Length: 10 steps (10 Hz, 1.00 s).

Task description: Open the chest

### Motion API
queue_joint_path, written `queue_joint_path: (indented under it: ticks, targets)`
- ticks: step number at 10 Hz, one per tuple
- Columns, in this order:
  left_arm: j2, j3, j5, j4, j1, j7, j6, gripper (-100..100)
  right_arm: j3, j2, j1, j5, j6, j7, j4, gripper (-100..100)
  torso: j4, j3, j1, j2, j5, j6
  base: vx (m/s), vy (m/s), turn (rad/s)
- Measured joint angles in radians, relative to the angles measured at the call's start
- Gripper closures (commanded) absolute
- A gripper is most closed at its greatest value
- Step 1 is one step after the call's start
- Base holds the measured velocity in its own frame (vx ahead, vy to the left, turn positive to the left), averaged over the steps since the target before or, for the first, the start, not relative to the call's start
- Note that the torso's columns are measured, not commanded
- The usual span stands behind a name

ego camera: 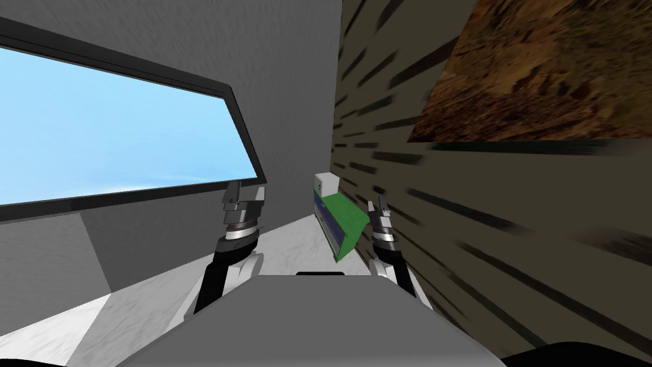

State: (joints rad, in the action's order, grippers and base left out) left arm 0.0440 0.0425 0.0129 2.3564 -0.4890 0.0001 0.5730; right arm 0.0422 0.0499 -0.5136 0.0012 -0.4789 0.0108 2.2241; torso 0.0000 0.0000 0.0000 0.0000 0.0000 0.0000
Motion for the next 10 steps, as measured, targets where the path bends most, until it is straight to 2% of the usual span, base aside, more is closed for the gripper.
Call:
queue_joint_path:
  ticks: [2,9,10]
  targets:
    - [0.000,0.000,0.000,0.000,0.000,0.000,0.000,0,0.000,0.000,0.000,0.000,0.000,0.000,0.000,0,0.105,-0.209,0.000,0.104,0.000,0.000,0.000,0.000,0.000]
    - [0.000,0.000,0.000,0.000,0.000,0.000,0.000,0,0.000,0.000,0.000,0.000,0.000,0.000,0.000,0,0.617,-1.234,0.000,0.618,0.000,0.000,0.000,0.000,0.000]
    - [0.000,0.000,0.000,0.000,0.000,0.000,0.000,0,0.000,0.000,0.000,0.000,0.000,0.000,0.000,-100,0.691,-1.382,0.000,0.691,0.000,0.000,0.054,0.037,0.029]
